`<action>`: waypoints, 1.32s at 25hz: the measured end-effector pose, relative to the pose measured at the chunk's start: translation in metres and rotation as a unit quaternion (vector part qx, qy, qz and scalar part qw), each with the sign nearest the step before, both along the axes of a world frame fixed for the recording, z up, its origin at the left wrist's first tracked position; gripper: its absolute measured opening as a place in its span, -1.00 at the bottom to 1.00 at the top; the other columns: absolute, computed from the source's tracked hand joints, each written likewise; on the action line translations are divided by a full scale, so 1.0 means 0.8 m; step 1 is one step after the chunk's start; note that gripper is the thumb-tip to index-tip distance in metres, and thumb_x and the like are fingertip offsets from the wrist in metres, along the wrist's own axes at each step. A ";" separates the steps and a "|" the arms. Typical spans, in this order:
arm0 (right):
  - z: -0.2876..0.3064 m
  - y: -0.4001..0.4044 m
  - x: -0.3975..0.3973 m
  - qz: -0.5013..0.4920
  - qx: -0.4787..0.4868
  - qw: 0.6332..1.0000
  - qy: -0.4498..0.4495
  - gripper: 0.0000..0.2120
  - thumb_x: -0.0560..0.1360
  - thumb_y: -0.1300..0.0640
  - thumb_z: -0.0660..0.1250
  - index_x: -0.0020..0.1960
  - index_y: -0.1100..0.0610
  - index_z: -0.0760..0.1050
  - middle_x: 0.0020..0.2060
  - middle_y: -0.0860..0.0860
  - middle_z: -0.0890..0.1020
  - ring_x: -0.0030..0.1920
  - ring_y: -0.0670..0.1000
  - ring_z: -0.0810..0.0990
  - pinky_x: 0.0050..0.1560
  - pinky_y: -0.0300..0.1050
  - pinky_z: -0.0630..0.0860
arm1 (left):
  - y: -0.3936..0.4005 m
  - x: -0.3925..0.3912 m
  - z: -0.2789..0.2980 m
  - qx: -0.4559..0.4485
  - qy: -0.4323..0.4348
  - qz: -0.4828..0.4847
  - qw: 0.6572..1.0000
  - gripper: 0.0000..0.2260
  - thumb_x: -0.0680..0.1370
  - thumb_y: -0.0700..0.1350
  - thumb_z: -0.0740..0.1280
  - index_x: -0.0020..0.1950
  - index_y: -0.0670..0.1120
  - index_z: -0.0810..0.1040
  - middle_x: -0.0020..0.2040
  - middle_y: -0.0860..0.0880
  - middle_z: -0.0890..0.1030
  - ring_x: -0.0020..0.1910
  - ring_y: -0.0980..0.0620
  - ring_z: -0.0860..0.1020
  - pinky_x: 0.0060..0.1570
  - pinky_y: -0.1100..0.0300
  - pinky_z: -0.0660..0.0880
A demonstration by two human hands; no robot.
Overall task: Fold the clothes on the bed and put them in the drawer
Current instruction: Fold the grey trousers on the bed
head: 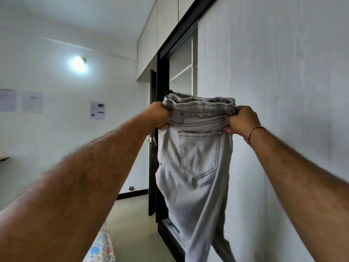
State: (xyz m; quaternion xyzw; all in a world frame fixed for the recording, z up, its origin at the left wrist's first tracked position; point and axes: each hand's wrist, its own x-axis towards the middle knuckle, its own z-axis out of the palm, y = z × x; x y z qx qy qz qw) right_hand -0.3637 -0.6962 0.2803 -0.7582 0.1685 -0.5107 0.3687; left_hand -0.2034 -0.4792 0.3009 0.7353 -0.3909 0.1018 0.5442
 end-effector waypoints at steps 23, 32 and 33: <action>-0.266 0.022 0.226 0.167 0.156 0.820 0.524 -0.76 0.68 0.13 0.28 0.27 0.24 0.52 0.02 0.19 0.67 -0.36 0.17 0.72 -0.62 -0.29 0.40 | 0.076 0.226 -0.370 0.160 0.125 0.132 0.970 -0.88 0.60 -0.18 0.32 0.00 -0.19 0.63 -0.20 -0.21 0.69 -0.35 -0.21 0.71 -0.37 -0.02 0.67; -0.259 0.071 0.550 0.214 0.088 0.949 0.216 -0.80 0.35 0.10 0.34 -0.04 -0.04 0.57 0.02 0.22 0.68 0.02 0.29 0.68 0.08 0.34 0.64 | 0.111 0.563 -0.364 -0.139 0.227 0.152 0.952 -0.67 0.30 -0.26 0.44 0.06 -0.13 0.68 -0.05 -0.21 0.74 0.02 -0.34 0.70 0.04 -0.34 0.63; -0.214 0.086 0.573 0.227 0.058 0.960 0.154 -0.83 0.40 0.08 0.34 -0.03 -0.09 0.57 -0.02 0.14 0.68 0.04 0.23 0.67 0.10 0.28 0.64 | 0.135 0.589 -0.300 -0.183 0.170 0.162 0.955 -0.65 0.32 -0.27 0.46 0.10 -0.11 0.68 0.01 -0.20 0.74 0.07 -0.28 0.70 0.11 -0.33 0.62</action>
